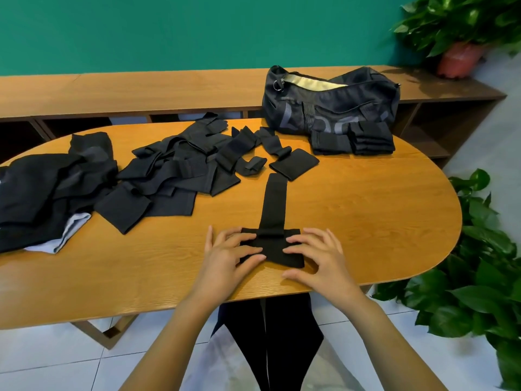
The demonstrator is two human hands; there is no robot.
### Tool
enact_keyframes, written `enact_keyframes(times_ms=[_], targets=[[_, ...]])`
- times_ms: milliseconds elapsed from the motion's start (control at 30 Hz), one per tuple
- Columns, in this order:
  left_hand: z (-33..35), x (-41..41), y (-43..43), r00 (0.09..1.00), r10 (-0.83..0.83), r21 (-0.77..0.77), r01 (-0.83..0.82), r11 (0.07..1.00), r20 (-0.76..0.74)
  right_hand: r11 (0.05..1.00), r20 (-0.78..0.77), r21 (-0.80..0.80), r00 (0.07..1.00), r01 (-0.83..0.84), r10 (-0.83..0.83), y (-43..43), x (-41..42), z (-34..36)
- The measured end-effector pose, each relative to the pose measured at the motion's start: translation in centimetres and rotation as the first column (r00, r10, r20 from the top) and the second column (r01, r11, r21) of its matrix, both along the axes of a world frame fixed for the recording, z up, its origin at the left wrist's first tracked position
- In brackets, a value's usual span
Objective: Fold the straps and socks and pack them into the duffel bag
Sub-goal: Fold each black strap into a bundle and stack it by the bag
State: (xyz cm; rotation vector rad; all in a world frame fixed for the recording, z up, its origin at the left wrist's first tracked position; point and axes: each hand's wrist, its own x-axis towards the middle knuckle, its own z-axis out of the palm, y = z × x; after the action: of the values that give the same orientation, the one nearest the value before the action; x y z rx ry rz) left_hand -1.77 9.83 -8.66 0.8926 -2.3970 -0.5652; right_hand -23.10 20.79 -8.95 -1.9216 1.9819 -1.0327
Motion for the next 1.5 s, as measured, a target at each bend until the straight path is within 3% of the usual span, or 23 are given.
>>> enact_keyframes(times_ms=[100, 200, 567, 733, 833, 1033, 1200, 1367, 1500], targets=[[0.2, -0.1, -0.1, 0.999, 0.028, 0.1, -0.025, 0.995, -0.032, 1.0, -0.066, -0.011, 0.997, 0.026, -0.026, -0.2, 0.4, -0.1], [0.2, 0.0, 0.3, 0.998, 0.055, 0.183, -0.05, 0.982, -0.023, 0.994, -0.028, -0.042, 0.994, 0.103, -0.104, -0.2, 0.8, -0.5], [-0.2, 0.3, 0.7, 0.996, 0.077, 0.135, -0.07, 0.988, -0.047, 0.99, -0.016, -0.031, 0.99, 0.138, -0.138, -0.1, 1.1, -0.2], [-0.3, 0.2, 0.8, 0.994, 0.094, 0.151, -0.084, 0.985, -0.062, 0.965, -0.013, -0.095, 0.969, 0.243, -0.245, -0.2, 2.0, 0.2], [-0.3, 0.1, 0.8, 0.991, 0.105, 0.165, -0.091, 0.982, -0.079, 0.948, 0.066, -0.064, 0.949, 0.313, -0.309, -0.1, 2.0, 0.3], [-0.1, 0.0, 0.9, 0.981, 0.16, 0.18, -0.139, 0.974, -0.113, 0.957, 0.076, -0.013, 0.954, 0.29, -0.288, -0.3, 1.7, 0.6], [-0.1, 0.1, 1.0, 0.977, 0.16, 0.165, -0.137, 0.977, -0.139, 0.987, -0.047, -0.018, 0.986, 0.16, -0.161, 0.0, 1.6, 0.5], [0.4, 0.2, 1.2, 0.96, 0.16, 0.192, -0.116, 0.974, -0.23, 0.98, -0.058, -0.036, 0.978, 0.198, -0.2, -0.1, 1.5, 0.4], [0.3, 0.5, 1.2, 0.98, 0.105, 0.186, -0.073, 0.98, -0.171, 0.968, 0.043, -0.033, 0.968, 0.249, -0.247, 0.1, 1.7, 0.4]])
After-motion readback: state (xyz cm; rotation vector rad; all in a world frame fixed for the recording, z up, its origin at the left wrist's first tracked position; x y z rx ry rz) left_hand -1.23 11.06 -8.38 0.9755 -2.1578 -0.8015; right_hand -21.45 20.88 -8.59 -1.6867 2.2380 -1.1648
